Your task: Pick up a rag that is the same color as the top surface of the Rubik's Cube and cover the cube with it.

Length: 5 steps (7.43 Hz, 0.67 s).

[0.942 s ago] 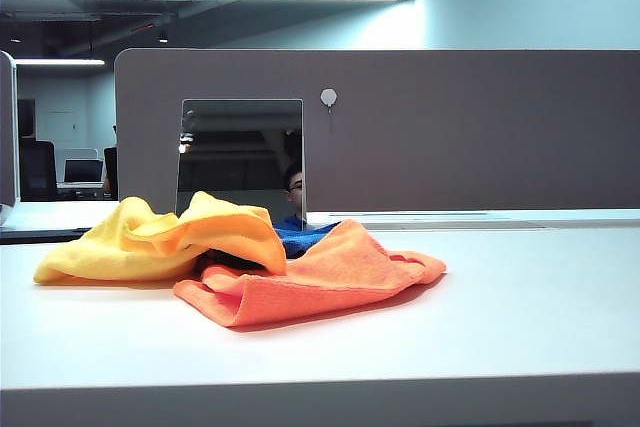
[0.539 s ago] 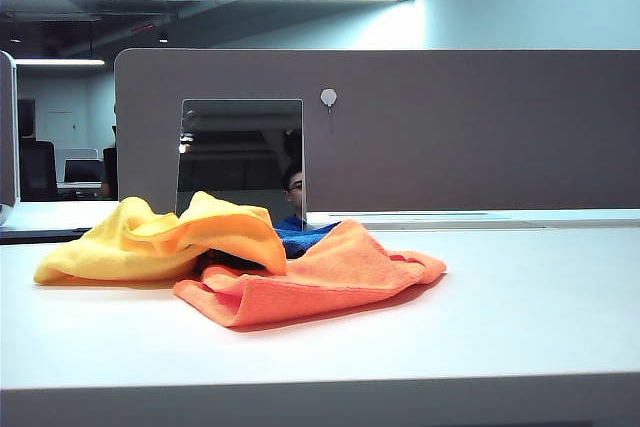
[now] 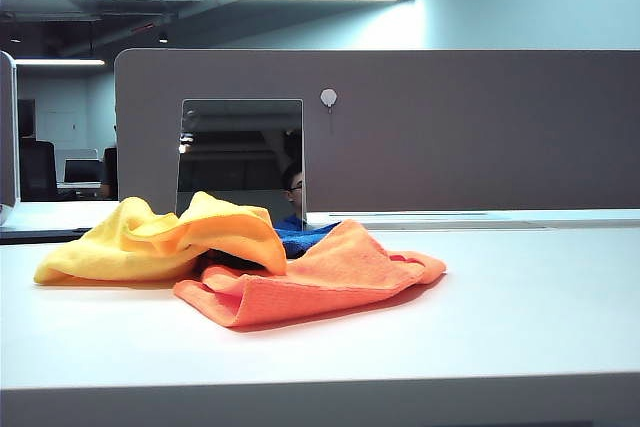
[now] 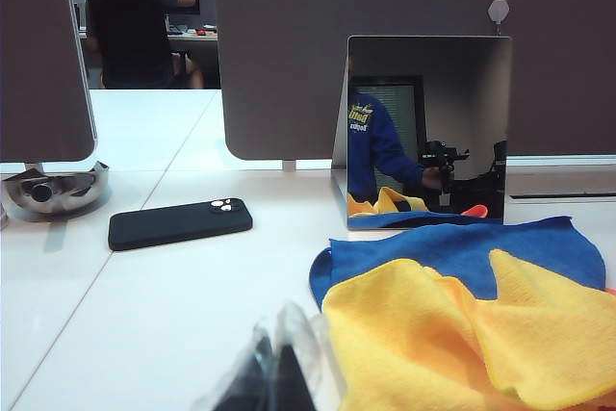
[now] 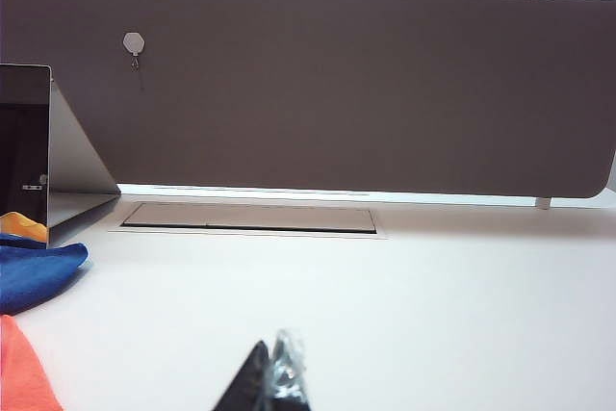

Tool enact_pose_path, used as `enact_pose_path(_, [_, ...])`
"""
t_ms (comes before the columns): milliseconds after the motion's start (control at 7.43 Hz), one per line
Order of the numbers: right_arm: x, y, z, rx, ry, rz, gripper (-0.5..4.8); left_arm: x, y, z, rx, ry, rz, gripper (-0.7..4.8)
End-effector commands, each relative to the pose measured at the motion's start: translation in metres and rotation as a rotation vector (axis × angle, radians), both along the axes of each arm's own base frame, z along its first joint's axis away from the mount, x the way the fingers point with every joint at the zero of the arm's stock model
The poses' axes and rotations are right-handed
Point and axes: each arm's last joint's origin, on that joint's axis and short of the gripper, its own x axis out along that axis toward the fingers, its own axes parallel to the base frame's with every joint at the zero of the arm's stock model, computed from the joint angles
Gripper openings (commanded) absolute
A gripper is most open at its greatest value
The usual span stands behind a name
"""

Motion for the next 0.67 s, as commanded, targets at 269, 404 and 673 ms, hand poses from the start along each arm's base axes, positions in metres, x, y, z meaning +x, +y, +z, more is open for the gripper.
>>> enact_pose_path(269, [-0.0003, 0.0001, 0.0012, -0.003, -0.013, -0.001, -0.05, 0.0002, -0.0002, -0.0019, 0.003, 0.022, -0.002, -0.06])
enact_pose_path(404, [-0.0003, 0.0001, 0.0012, -0.003, -0.013, -0.001, -0.05, 0.0002, -0.0001, -0.0027, 0.003, 0.03, -0.001, -0.06])
enact_pose_path(673, [-0.0003, 0.0001, 0.0012, -0.003, -0.013, -0.001, -0.05, 0.0002, -0.0002, -0.0027, 0.003, 0.03, -0.001, -0.06])
